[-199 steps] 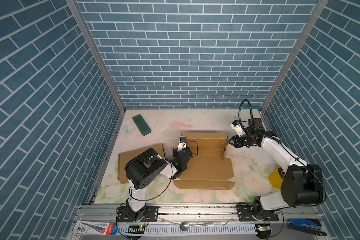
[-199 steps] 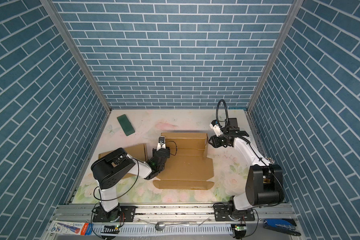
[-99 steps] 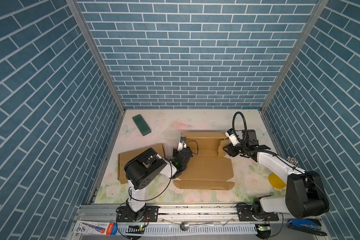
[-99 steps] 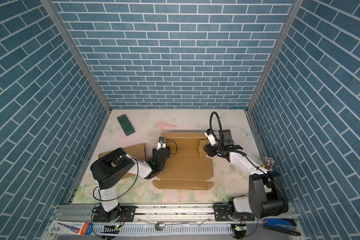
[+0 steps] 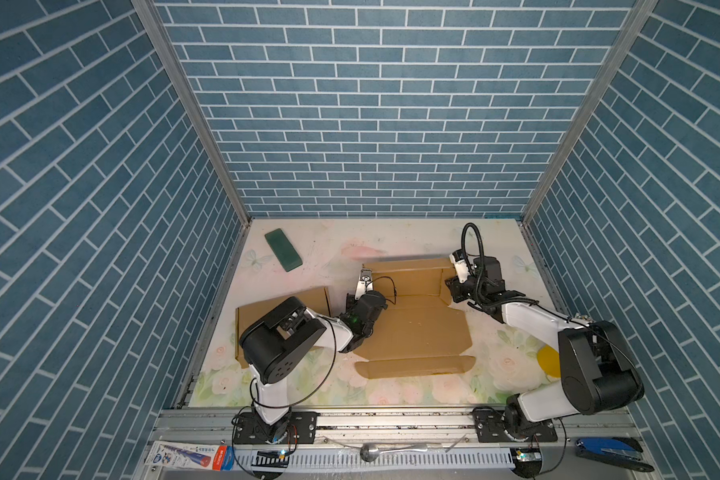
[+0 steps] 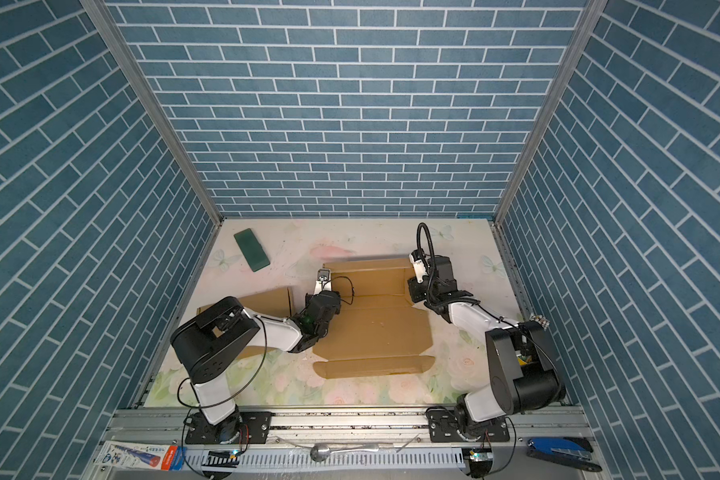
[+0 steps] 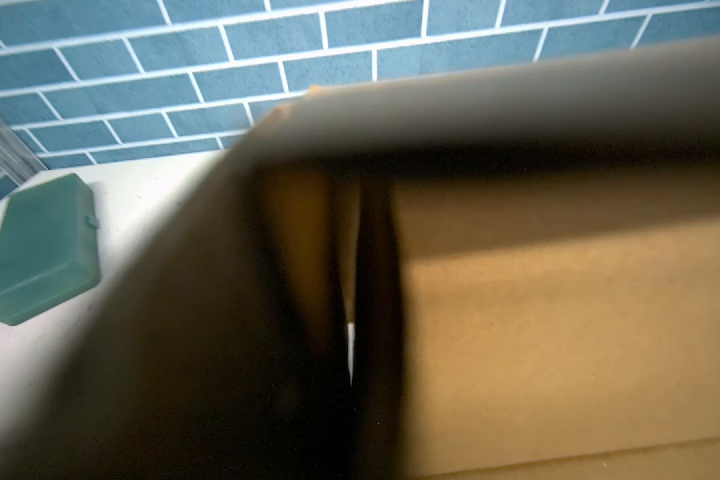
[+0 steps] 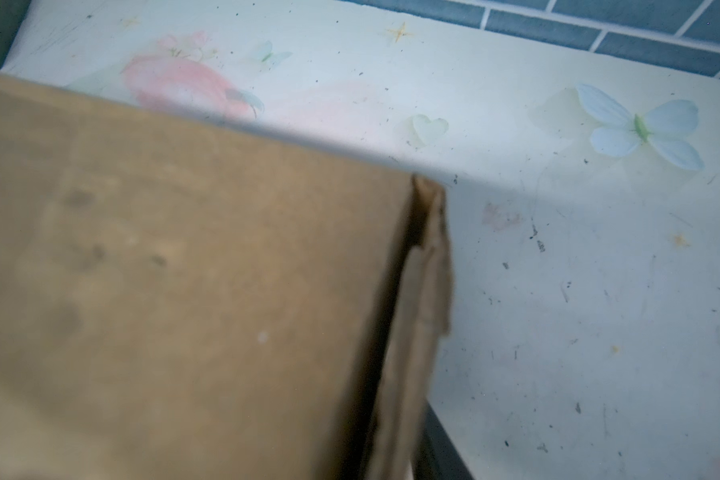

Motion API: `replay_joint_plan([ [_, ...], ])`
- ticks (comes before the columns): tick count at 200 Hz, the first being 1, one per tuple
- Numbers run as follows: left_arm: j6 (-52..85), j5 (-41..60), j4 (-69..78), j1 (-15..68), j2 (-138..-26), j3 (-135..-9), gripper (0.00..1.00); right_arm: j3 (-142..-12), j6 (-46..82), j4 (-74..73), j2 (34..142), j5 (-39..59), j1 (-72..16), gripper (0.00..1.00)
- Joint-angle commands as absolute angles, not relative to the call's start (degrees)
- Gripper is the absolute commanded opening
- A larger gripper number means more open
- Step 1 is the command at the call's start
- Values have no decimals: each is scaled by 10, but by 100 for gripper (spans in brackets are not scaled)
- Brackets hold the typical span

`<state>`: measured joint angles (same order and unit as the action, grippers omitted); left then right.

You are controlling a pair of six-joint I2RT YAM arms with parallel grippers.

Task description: Fold the paper box

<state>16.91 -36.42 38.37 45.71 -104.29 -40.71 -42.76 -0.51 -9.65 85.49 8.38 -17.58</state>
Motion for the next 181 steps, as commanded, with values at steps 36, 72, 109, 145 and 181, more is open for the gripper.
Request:
replay_joint_plan([
  [36, 219, -218, 115, 444, -1021, -462, 0, -423, 50, -245, 917, -61, -208, 16],
  [72, 251, -207, 26, 442, -1016, -503, 0, -490, 77, -132, 940, -194, -234, 2],
  [109, 320, -199, -134, 442, -996, -572, 0, -571, 112, 84, 943, -303, -255, 0],
  [145, 378, -128, -250, 442, -985, -610, 0, -643, 114, 280, 935, -291, -262, 0],
  [181, 414, -29, -283, 442, -984, -605, 5, -739, 76, 461, 965, -243, -266, 0],
])
